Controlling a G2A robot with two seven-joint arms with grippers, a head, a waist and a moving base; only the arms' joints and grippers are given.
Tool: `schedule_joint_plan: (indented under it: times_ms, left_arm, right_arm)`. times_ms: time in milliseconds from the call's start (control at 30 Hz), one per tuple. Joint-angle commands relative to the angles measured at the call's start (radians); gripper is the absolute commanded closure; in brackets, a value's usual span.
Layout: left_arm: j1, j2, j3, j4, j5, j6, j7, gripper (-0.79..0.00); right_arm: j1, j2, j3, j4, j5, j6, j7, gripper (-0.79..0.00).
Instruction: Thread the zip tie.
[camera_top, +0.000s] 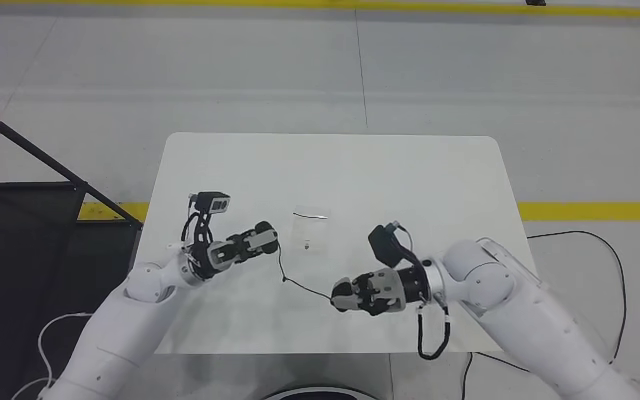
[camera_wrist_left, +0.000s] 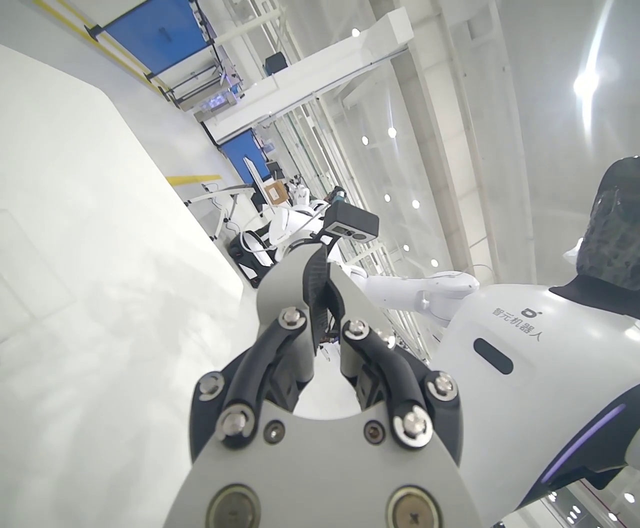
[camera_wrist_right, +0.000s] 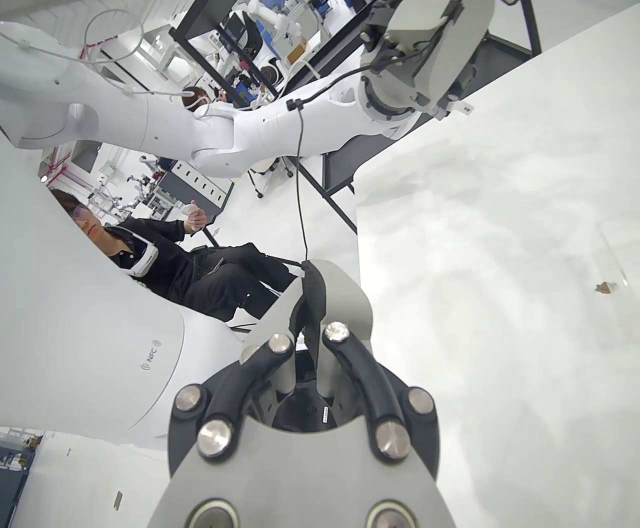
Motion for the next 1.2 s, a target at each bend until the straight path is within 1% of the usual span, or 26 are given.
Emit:
schedule_joint_plan:
  times_ms: [0, 67, 100, 133, 200, 233, 367, 433, 600, 700, 800, 867, 933, 1033, 1100, 1167]
  left_arm:
    - [0.008, -0.001, -0.002, -0.004, 0.012, -0.028, 0.029, 0.000]
    - [0.016, -0.001, -0.011, -0.004, 0.032, -0.062, 0.063, 0.000]
    - [0.021, -0.001, -0.016, -0.006, 0.046, -0.079, 0.080, 0.000]
    - [0.026, -0.001, -0.020, -0.009, 0.060, -0.095, 0.096, 0.000]
    - [0.037, -0.003, -0.031, -0.015, 0.083, -0.130, 0.131, 0.000]
    - [0.042, -0.004, -0.036, -0.020, 0.097, -0.142, 0.148, 0.000]
    - [0.065, -0.011, -0.067, -0.055, 0.198, -0.178, 0.257, 0.000]
    - [0.081, -0.015, -0.089, -0.085, 0.275, -0.178, 0.324, 0.000]
    - [0.137, -0.033, -0.142, -0.174, 0.520, -0.178, 0.519, 0.000]
    - [0.168, -0.049, -0.171, -0.228, 0.712, -0.159, 0.658, 0.000]
    - [0.197, -0.071, -0.187, -0.287, 0.947, -0.102, 0.822, 0.000]
    - [0.216, -0.086, -0.183, -0.325, 1.121, -0.045, 0.944, 0.000]
    - [0.232, -0.101, -0.164, -0.354, 1.296, 0.010, 1.066, 0.000]
    - [0.240, -0.117, -0.135, -0.364, 1.499, 0.088, 1.216, 0.000]
    - [0.241, -0.126, -0.110, -0.363, 1.605, 0.143, 1.306, 0.000]
    - [0.242, -0.128, -0.105, -0.362, 1.620, 0.151, 1.320, 0.000]
  right_arm:
    - [0.000, -0.003, 0.004, 0.005, -0.009, 0.027, -0.022, 0.000]
    - [0.000, -0.006, 0.006, 0.010, -0.014, 0.039, -0.035, -0.363]
    - [0.000, -0.008, 0.007, 0.012, -0.015, 0.043, -0.041, -0.496]
    - [-0.001, -0.009, 0.009, 0.014, -0.017, 0.044, -0.045, -0.597]
    - [-0.003, -0.010, 0.015, 0.021, -0.018, 0.049, -0.055, -0.736]
    - [-0.004, -0.011, 0.018, 0.023, -0.017, 0.049, -0.060, -0.785]
    - [-0.018, -0.010, 0.041, 0.036, -0.015, 0.056, -0.088, -0.785]
    - [-0.029, -0.007, 0.059, 0.041, -0.010, 0.047, -0.101, -0.785]
    - [-0.065, 0.002, 0.102, 0.048, 0.006, 0.012, -0.105, -0.785]
    - [-0.082, 0.007, 0.121, 0.048, 0.016, 0.000, -0.099, -0.785]
    - [-0.095, 0.010, 0.136, 0.048, 0.023, -0.010, -0.093, -0.785]
    - [-0.102, 0.012, 0.144, 0.048, 0.027, -0.016, -0.091, -0.785]
    - [-0.108, 0.012, 0.151, 0.049, 0.031, -0.020, -0.088, -0.785]
    - [-0.116, 0.014, 0.161, 0.049, 0.037, -0.027, -0.085, -0.785]
    - [-0.121, 0.014, 0.167, 0.050, 0.040, -0.033, -0.082, -0.785]
    - [-0.126, 0.015, 0.173, 0.051, 0.044, -0.037, -0.080, -0.785]
